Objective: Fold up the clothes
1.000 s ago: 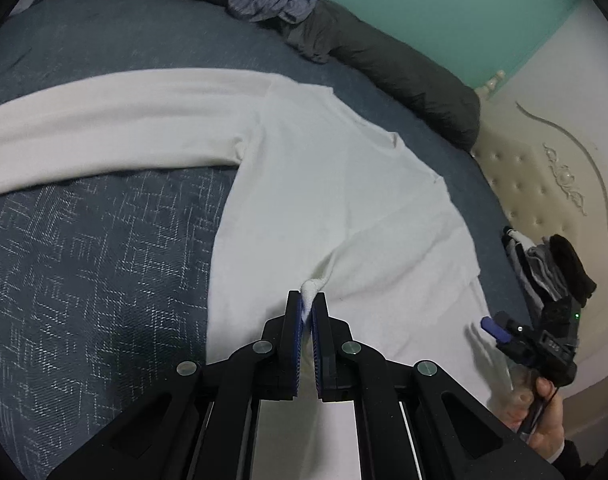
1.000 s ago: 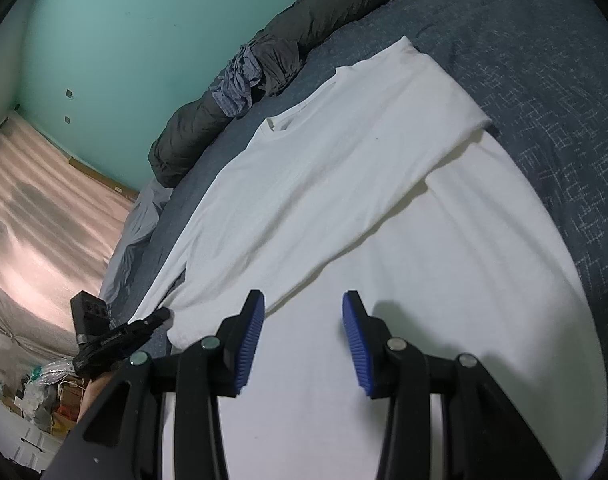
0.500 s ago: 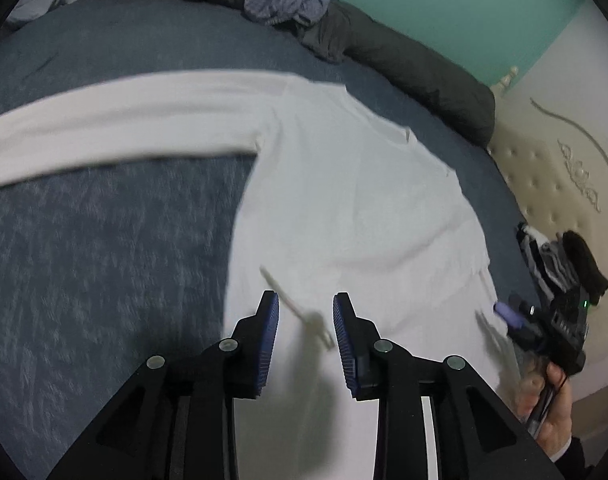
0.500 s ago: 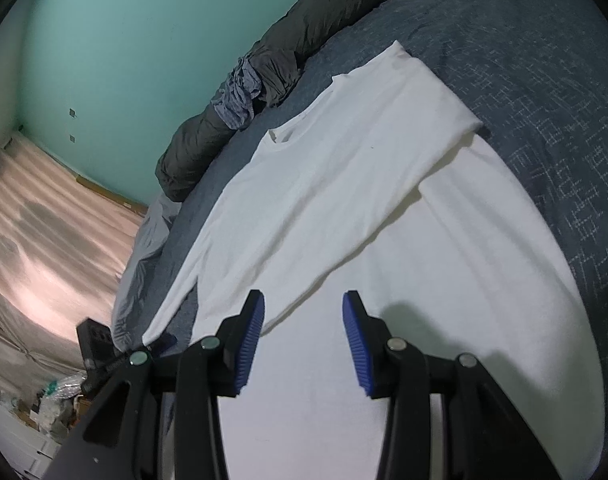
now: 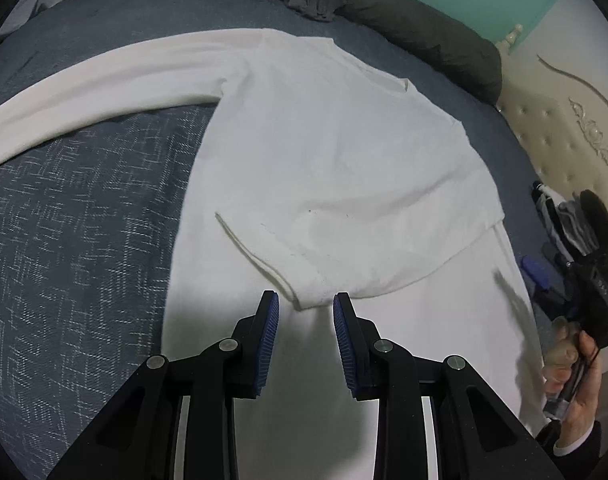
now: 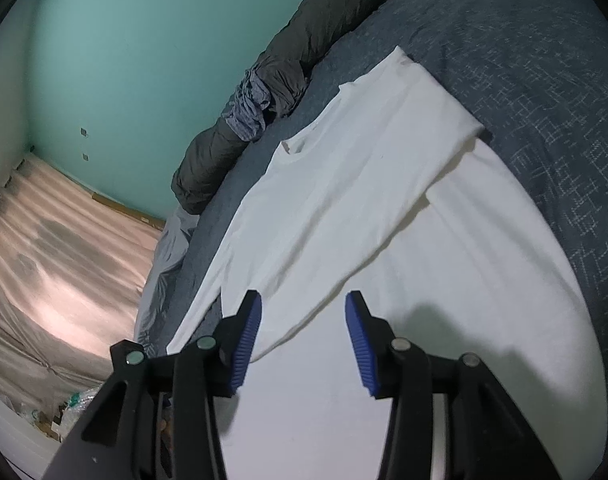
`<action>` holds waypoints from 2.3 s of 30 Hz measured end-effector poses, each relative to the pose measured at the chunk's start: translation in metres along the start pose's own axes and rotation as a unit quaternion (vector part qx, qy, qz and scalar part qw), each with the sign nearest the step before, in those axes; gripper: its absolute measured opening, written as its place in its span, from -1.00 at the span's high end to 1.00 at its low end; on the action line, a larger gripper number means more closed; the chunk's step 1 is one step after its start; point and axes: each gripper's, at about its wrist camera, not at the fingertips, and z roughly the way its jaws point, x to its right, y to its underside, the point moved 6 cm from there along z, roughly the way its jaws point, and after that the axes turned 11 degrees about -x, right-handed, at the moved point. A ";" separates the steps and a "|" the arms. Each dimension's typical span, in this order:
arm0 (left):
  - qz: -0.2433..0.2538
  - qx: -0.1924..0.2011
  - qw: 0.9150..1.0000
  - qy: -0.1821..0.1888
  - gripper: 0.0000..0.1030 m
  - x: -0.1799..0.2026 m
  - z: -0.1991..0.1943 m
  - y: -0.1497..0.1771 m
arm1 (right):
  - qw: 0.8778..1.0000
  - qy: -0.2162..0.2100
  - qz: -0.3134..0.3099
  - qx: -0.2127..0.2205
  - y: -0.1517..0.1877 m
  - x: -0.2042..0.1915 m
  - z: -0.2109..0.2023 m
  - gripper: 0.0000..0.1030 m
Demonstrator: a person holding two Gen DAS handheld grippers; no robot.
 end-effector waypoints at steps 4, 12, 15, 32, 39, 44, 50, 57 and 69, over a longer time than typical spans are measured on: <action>-0.004 -0.006 1.000 -0.006 0.40 0.002 0.004 -0.004 | 1.000 -0.006 0.011 0.006 -0.003 0.003 -0.005 0.13; 0.003 -0.011 1.000 -0.012 0.65 0.008 0.005 -0.012 | 1.000 -0.008 0.017 0.007 -0.005 0.005 -0.005 0.11; 0.009 -0.013 1.000 -0.008 0.81 0.012 0.000 -0.014 | 1.000 -0.008 0.019 0.006 -0.005 0.006 -0.005 0.11; -0.002 -0.037 0.999 0.001 0.77 0.004 -0.007 -0.018 | 0.999 -0.016 0.031 0.013 -0.007 0.010 -0.010 0.11; -0.008 -0.031 0.999 0.005 0.41 -0.003 0.006 -0.012 | 0.999 -0.017 0.035 0.013 -0.006 0.010 -0.009 0.11; 0.007 -0.034 0.999 -0.003 0.49 0.002 0.013 -0.014 | 0.999 -0.016 0.036 0.011 -0.006 0.011 -0.008 0.11; 0.024 -0.034 0.999 0.008 0.94 0.016 0.003 -0.026 | 0.999 -0.016 0.039 0.010 -0.007 0.014 -0.008 0.11; -0.029 -0.041 0.996 0.079 0.94 0.016 -0.010 -0.053 | 0.999 -0.018 0.045 0.009 -0.007 0.017 -0.008 0.11; -0.091 -0.090 0.982 0.141 0.94 0.002 -0.008 -0.039 | 0.998 -0.021 0.052 0.009 -0.008 0.019 -0.010 0.10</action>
